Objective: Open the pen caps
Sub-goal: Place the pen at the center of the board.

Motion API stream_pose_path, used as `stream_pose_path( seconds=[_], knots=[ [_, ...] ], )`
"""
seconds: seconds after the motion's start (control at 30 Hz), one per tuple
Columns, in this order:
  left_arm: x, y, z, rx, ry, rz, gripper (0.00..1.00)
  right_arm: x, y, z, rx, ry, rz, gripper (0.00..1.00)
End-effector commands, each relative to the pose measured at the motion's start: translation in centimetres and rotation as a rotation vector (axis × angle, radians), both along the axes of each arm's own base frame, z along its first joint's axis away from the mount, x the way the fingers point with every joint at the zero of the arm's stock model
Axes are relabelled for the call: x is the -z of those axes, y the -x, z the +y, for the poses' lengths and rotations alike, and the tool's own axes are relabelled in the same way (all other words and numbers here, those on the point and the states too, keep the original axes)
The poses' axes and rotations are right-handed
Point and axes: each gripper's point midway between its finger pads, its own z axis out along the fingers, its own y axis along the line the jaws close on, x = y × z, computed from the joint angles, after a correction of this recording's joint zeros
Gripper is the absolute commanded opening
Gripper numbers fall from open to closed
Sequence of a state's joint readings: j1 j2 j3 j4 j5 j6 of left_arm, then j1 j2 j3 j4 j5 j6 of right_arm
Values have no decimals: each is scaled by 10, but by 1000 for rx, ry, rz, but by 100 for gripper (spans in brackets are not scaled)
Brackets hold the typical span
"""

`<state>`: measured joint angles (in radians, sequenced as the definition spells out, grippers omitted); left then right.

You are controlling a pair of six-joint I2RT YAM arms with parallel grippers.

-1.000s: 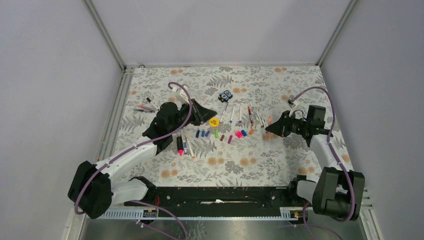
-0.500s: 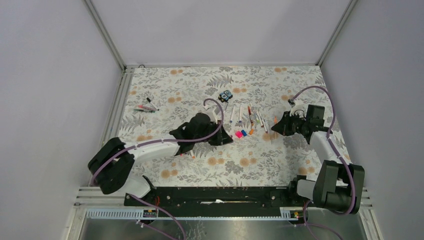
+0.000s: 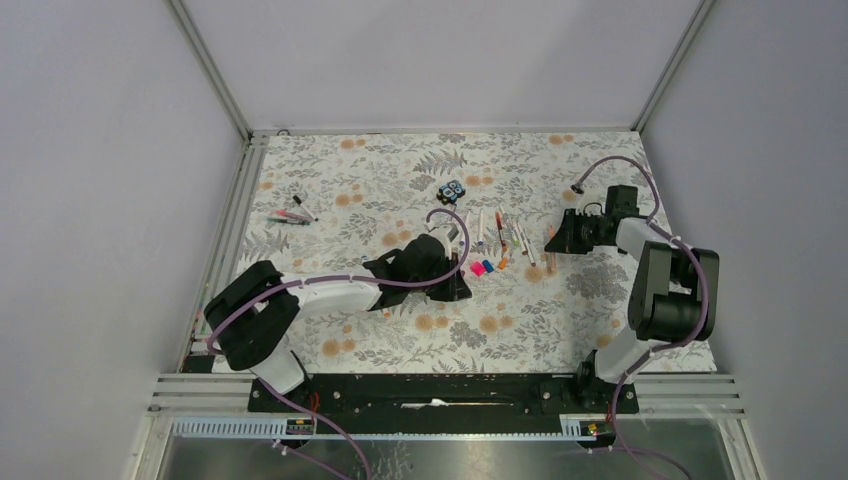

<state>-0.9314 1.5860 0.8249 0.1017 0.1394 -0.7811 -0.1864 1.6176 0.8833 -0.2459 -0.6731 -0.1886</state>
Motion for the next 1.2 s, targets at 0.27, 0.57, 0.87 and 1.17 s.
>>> stream_pose_path(
  seconds=[0.27,0.57,0.87,1.17],
  knots=[
    [-11,-12,-11,1,17,-60,0,22,-8,-3,10,-23,137,22],
    [-13,-10,-11,6,21,-61,0,23,-7,-5,14,-16,149,40],
    [-14,-6,-16,23,0,-68,0,5,-2,-4,-24,0,91,46],
    [-7,-8,-25,15,-82,-86,0,-15,8,0,-101,-7,27,50]
  ],
)
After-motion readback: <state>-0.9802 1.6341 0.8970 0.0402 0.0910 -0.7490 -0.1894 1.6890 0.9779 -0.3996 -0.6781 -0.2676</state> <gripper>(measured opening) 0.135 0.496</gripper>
